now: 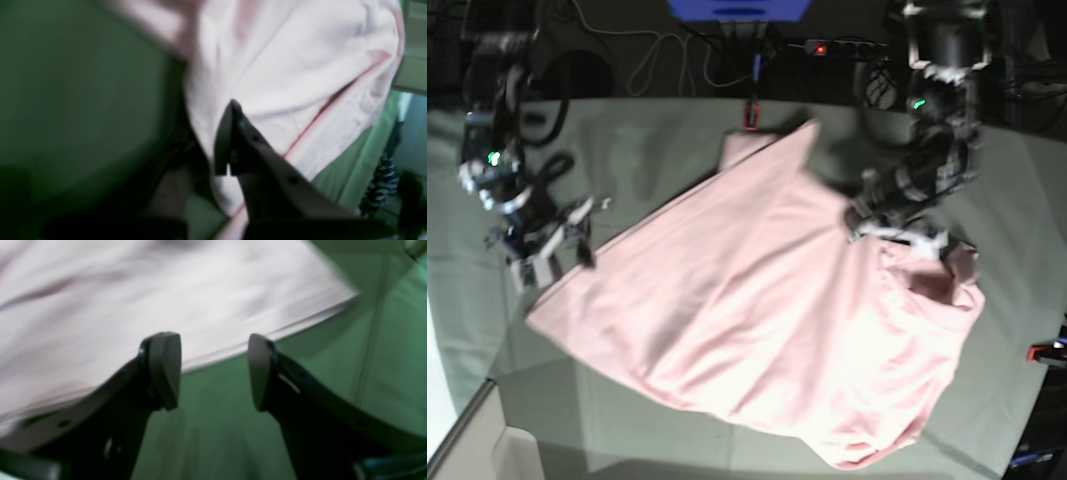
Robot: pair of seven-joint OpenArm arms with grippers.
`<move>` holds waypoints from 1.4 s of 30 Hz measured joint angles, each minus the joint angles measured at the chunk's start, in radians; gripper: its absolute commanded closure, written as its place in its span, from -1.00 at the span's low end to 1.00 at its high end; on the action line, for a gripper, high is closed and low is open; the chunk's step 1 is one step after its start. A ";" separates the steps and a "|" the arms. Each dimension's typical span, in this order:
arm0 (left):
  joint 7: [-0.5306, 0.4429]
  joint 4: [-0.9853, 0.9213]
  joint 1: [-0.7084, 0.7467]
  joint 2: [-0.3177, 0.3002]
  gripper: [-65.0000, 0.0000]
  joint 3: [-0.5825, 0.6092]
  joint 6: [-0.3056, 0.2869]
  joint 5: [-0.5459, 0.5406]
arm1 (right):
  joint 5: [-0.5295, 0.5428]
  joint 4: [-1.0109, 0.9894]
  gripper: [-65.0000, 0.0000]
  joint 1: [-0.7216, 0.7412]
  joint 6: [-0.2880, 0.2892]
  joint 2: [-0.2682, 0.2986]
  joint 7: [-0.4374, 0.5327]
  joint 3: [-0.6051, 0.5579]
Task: Layout the t-shirt on the table in an organized manner, then fold the t-shirt properly
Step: 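Grasp the shirt edge with the left gripper and drag it away from the right gripper, then grasp the shirt edge nearest the right gripper with the right gripper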
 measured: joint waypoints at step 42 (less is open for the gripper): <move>0.178 -0.234 -0.123 -0.342 0.31 -0.584 -0.003 -0.130 | -0.002 -0.105 -0.21 0.150 0.000 -0.211 0.000 -0.397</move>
